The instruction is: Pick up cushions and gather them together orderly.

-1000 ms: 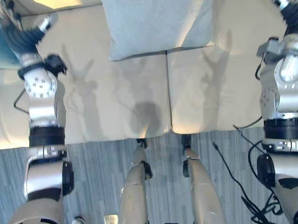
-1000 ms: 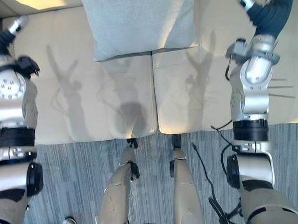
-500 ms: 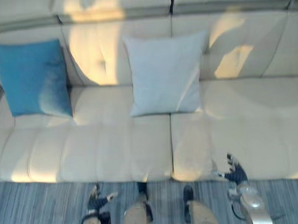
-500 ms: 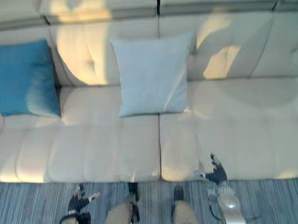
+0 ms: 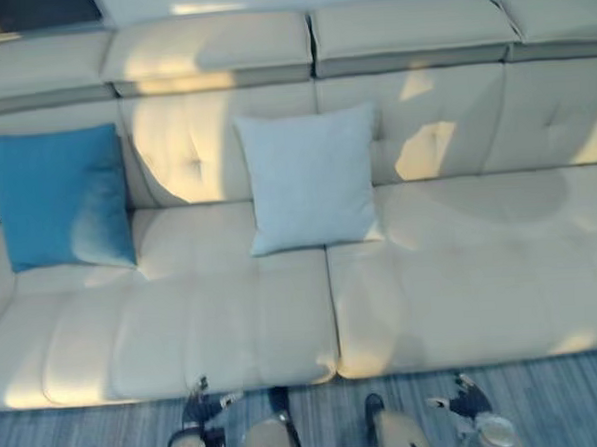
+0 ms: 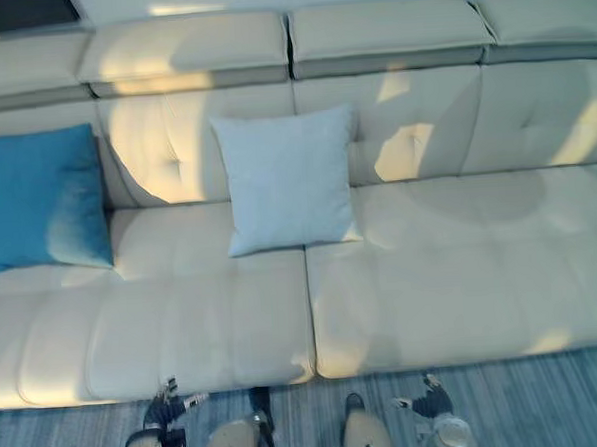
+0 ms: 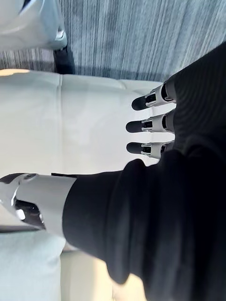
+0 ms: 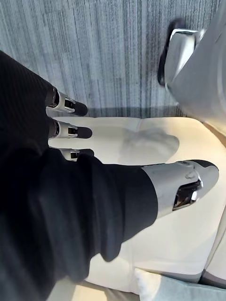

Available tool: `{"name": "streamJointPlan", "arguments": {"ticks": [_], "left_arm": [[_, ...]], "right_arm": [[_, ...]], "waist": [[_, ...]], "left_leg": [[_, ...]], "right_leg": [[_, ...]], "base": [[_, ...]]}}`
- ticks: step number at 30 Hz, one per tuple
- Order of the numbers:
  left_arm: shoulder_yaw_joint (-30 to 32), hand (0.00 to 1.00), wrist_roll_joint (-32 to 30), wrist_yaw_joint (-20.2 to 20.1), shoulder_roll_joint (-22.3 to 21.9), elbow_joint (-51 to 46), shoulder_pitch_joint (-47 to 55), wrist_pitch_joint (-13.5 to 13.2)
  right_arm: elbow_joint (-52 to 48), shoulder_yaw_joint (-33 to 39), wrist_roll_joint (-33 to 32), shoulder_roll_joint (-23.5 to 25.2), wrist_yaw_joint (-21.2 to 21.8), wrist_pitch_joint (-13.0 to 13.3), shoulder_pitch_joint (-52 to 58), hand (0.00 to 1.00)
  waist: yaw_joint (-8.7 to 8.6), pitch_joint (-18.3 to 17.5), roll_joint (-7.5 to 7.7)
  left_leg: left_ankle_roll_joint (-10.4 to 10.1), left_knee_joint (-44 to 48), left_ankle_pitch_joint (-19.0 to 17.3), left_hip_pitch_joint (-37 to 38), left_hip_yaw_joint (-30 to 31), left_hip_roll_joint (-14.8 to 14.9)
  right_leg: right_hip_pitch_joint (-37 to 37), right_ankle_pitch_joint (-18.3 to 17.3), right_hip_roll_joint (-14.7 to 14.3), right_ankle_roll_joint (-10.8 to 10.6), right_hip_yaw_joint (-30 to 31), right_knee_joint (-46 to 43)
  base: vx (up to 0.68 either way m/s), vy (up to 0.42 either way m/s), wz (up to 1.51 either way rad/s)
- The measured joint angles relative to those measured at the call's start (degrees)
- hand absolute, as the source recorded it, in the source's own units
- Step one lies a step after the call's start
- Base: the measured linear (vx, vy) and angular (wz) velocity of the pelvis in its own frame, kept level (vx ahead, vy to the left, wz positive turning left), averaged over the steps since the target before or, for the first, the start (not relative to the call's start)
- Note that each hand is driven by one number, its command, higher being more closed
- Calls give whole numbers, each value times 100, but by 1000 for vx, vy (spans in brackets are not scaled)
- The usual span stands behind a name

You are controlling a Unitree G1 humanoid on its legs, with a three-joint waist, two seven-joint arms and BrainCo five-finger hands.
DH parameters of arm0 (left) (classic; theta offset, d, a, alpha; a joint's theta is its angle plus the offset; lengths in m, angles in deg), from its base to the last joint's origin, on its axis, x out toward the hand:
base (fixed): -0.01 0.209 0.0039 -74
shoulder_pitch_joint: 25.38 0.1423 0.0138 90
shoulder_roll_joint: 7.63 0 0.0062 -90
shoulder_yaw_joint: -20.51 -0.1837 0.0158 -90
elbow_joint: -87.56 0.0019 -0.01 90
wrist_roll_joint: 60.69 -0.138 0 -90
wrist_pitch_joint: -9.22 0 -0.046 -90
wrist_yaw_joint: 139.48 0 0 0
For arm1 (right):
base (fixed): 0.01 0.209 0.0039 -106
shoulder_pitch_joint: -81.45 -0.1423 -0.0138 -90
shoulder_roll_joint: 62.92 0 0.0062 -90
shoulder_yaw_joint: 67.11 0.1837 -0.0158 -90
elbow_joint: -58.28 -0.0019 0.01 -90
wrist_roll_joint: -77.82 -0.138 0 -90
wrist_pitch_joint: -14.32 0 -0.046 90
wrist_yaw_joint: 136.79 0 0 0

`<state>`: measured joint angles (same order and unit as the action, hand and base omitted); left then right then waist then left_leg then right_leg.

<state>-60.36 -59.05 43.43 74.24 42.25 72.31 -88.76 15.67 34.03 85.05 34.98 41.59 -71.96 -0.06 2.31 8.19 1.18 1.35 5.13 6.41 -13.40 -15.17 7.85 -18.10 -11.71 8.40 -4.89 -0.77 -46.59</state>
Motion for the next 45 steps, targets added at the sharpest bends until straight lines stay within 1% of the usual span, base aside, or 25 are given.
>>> {"name": "streamJointPlan", "arguments": {"ticks": [2, 3, 4, 6, 7, 8, 9, 11, 14, 17, 20, 24, 29, 31, 32, 33, 35, 36, 37, 39, 41, 42, 43, 44, 45], "left_arm": [[7, 0, 7, 100, -60, -161, 28, 12], [42, 0, 15, 148, -83, -293, 86, 19], [44, 0, 31, 225, -174, -339, 70, 27], [-3, 0, 129, 274, -421, -456, 135, 26], [-11, 0, 161, 292, -470, -456, 140, 28], [-20, 0, 170, 345, -549, -454, 121, 31], [-20, 0, 169, 347, -592, -445, 99, 33], [-43, 0, 164, 338, -643, -452, 67, 43], [-83, 0, 163, 338, -642, -482, -14, 39], [-103, 0, 164, 333, -641, -482, -15, 39], [-222, 0, 166, 339, -581, -486, -18, 39], [-285, 0, 160, 334, -530, -494, -4, 47], [-275, 0, 91, 341, -421, -495, 1, 69], [-264, 0, 89, 343, -345, -495, -49, 69], [-268, 0, 89, 343, -292, -497, -54, 71], [-279, 0, 89, 346, -240, -497, -116, 80], [-345, 0, 89, 344, -166, -507, -152, 81], [-414, 0, 89, 342, -87, -530, -217, 82], [-431, 0, 89, 344, -72, -540, -250, 82], [-554, 0, 89, 333, -83, -528, -331, 125], [-728, 0, 87, 320, -88, -515, -531, 121], [-741, 0, 87, 321, -94, -525, -569, 118], [-804, 0, 84, 289, -105, -528, -555, 112], [-860, 0, 88, 266, -106, -516, -513, 112], [-879, 0, 88, 236, -143, -488, -491, 114]], "right_arm": [[-13, -46, -2, 49, -78, -1, 43, 0], [-147, -42, -7, 42, -122, 4, 38, 0], [-206, -20, -10, -39, -185, 15, -25, 0], [-308, 27, -107, -140, -299, 18, -176, 0], [-327, 26, -124, -139, -334, 15, -189, 0], [-325, 31, -236, -134, -360, 3, -227, 0], [-324, 51, -265, -136, -365, -5, -260, 0], [-324, 238, -330, -60, -402, -15, -288, 0], [-335, 234, -381, -102, -456, -15, -286, 0], [-358, 235, -438, -66, -458, -15, -405, 0], [-402, 241, -442, 54, -463, -11, -415, 0], [-785, 246, -451, 124, -477, -7, -357, 0], [-1011, 241, -474, 308, -499, -4, -406, 0], [-985, 235, -495, 297, -554, -4, -578, 0], [-929, 234, -495, 262, -606, -4, -624, 0], [-727, 233, -495, 187, -617, -2, -711, 0], [-435, 228, -496, 78, -638, -6, -895, 0], [-267, 229, -496, 39, -717, -8, -996, 0], [-191, 232, -496, 0, -730, -8, -1042, 0], [-161, 232, -494, -174, -789, -14, -1154, 0], [-163, 220, -493, -287, -836, -21, -1142, 0], [-163, 184, -491, -318, -838, -22, -1154, 0], [-157, 116, -484, -329, -840, -35, -1150, 0], [-149, 73, -484, -324, -850, -53, -1121, 0], [-116, 16, -483, -292, -898, -75, -1118, 0]], "waist": [[37, -22, 137], [141, -47, 209], [201, -62, 145], [305, -40, -96], [309, -42, -115], [296, -34, -146], [284, 21, -91], [131, 113, -127], [126, 115, -113], [149, 117, -109], [143, 106, -75], [-4, 84, -44], [-69, 86, -44], [-177, 85, -61], [-177, 95, -59], [-217, 98, -67], [-296, 102, -129], [-287, 107, -138], [-294, 110, -162], [-319, 139, -372], [-448, 110, -483], [-460, 107, -558], [-445, 124, -620], [-433, 144, -645], [-414, 199, -663]], "left_leg": [[-20, 360, 12, -151, 153, -14], [-132, 621, 94, -398, 154, -1], [-234, 699, 205, -596, 138, 119], [-266, 383, 266, -795, 103, 385], [-279, 240, 259, -820, 89, 418], [-583, -24, 43, -852, 92, 455], [-713, -94, -42, -876, 93, 488], [-659, 640, -49, -851, 91, 359], [-465, 1520, -734, -598, 236, 164], [-490, 1664, -1314, -310, 481, 88], [-475, 1294, -1340, -81, 361, -54], [-370, 1279, -1441, -43, 24, -84], [-435, 1759, -2030, 137, -715, 153], [-364, 1723, -2037, 296, -1490, 478], [-311, 1756, -2003, 415, -1908, 619], [-282, 1884, -2022, 609, -2421, 754], [-285, 1948, -2025, 900, -2925, 896], [-340, 1892, -2057, 1171, -3153, 907], [-433, 1869, -2114, 1346, -3286, 886], [-655, 1790, -2255, 1727, -3412, 901], [-672, 2237, -2261, 1879, -3356, 1028], [-613, 2875, -2205, 1775, -3181, 1271], [-57, 3797, -1849, 1543, -2646, 1546], [141, 4373, -1691, 1282, -2029, 1583], [-157, 4933, -1964, 819, -1003, 1292]], "right_leg": [[320, -94, 101, -146, 245, -1004], [659, -38, 89, -215, 331, -518], [808, -569, -41, -242, 278, -81], [876, -1138, -240, -46, 23, 588], [887, -1298, -270, 31, -68, 808], [915, -1418, -349, 154, -155, 1296], [955, -1390, -342, 240, -215, 1521], [957, -1089, -279, 413, -453, 1711], [728, -751, -260, 417, -432, 1916], [533, -437, -263, 322, -225, 2109], [591, -164, -215, 128, -33, 2446], [585, 106, -231, -26, 330, 2851], [354, 718, -640, -56, 1414, 3222], [166, 1107, -664, 251, 604, 3453], [64, 1129, -587, 435, -156, 3423], [34, 1067, -361, 784, -1287, 3350], [149, 985, 76, 1178, -2913, 3174], [213, 935, 181, 1192, -3776, 3026], [234, 887, 158, 1234, -3991, 2958], [144, 767, -105, 1148, -3523, 2856], [2, 488, -374, 1039, -2960, 2676], [3, 371, -517, 1066, -2686, 2629], [97, 315, -774, 1119, -2334, 2664], [228, 299, -901, 1148, -2116, 2750], [400, 271, -1012, 1193, -1857, 2828]], "base": [[-188, -166, 31], [-277, -254, 5], [-293, -218, -12], [-370, -222, -32], [-473, -283, -20], [-394, -210, 6], [-293, -121, 25], [-312, -93, 39], [-240, -45, 7], [-160, 93, -30], [-156, 169, -33], [-79, 116, -50], [-15, 135, -142], [29, 74, -212], [105, 1, -215], [121, 6, -201], [158, -57, -210], [144, -134, -228], [152, -154, -219], [208, -121, -199], [219, -90, -172], [269, -75, -173], [286, -66, -181], [295, -18, -175], [298, 43, -161]]}}
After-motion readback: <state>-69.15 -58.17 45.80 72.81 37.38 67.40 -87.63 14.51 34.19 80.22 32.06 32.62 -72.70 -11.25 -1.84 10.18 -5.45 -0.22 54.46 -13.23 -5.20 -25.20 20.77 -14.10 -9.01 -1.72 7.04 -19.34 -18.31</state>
